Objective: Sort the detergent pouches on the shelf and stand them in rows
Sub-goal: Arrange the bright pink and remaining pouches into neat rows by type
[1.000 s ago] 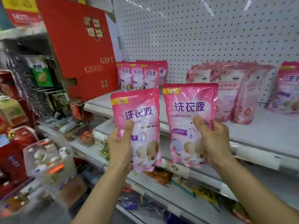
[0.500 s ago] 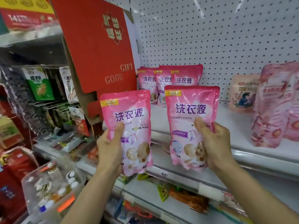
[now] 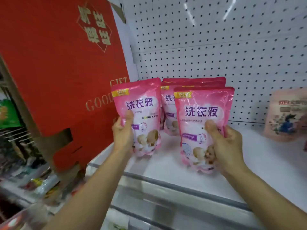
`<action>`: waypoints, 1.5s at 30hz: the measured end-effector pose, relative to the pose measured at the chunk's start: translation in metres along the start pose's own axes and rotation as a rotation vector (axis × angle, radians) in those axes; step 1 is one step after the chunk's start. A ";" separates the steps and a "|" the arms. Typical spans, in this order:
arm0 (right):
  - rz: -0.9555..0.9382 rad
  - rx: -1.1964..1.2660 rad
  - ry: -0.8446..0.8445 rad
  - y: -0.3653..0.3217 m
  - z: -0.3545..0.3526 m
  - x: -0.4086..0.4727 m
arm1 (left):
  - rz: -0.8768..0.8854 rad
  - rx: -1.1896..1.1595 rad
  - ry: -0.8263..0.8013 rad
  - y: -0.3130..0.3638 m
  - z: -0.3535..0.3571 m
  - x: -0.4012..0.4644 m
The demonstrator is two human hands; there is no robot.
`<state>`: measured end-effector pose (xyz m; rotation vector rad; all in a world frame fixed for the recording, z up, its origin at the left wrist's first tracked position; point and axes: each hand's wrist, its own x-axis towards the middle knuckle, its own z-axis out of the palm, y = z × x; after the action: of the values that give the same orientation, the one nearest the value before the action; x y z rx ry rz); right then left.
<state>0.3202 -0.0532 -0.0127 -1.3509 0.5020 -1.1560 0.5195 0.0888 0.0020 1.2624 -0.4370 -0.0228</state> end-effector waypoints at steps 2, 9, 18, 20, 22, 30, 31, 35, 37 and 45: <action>-0.010 -0.036 0.001 0.008 0.006 0.008 | -0.047 0.005 -0.009 -0.014 0.007 0.024; -0.010 -0.148 -0.010 0.009 0.010 0.007 | -0.119 -0.018 -0.066 -0.043 0.015 0.068; 0.053 -0.108 0.137 0.018 0.041 0.014 | -0.054 -0.051 -0.083 -0.057 0.024 0.097; 0.036 -0.104 0.169 0.028 0.059 0.022 | -0.074 -0.063 -0.066 -0.062 0.021 0.100; 0.007 -0.114 0.196 0.034 0.080 0.031 | -0.083 -0.060 -0.056 -0.064 0.019 0.103; -0.005 -0.192 0.193 0.043 0.113 0.047 | -0.041 -0.071 -0.101 -0.057 0.018 0.098; -0.002 -0.206 0.194 0.042 0.113 0.048 | -0.035 -0.065 -0.111 -0.056 0.017 0.098; 0.025 -0.264 0.141 0.038 0.113 0.048 | 0.022 -0.020 -0.145 -0.061 0.015 0.095; 0.044 -0.298 0.121 0.035 0.113 0.045 | 0.043 0.034 -0.162 -0.057 0.015 0.090; -0.144 -0.440 0.100 0.020 0.075 0.001 | 0.408 0.214 -0.200 -0.029 0.006 0.024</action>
<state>0.3905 -0.0209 -0.0141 -1.7338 0.7741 -1.2823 0.5454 0.0686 -0.0158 1.3645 -0.8830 0.2507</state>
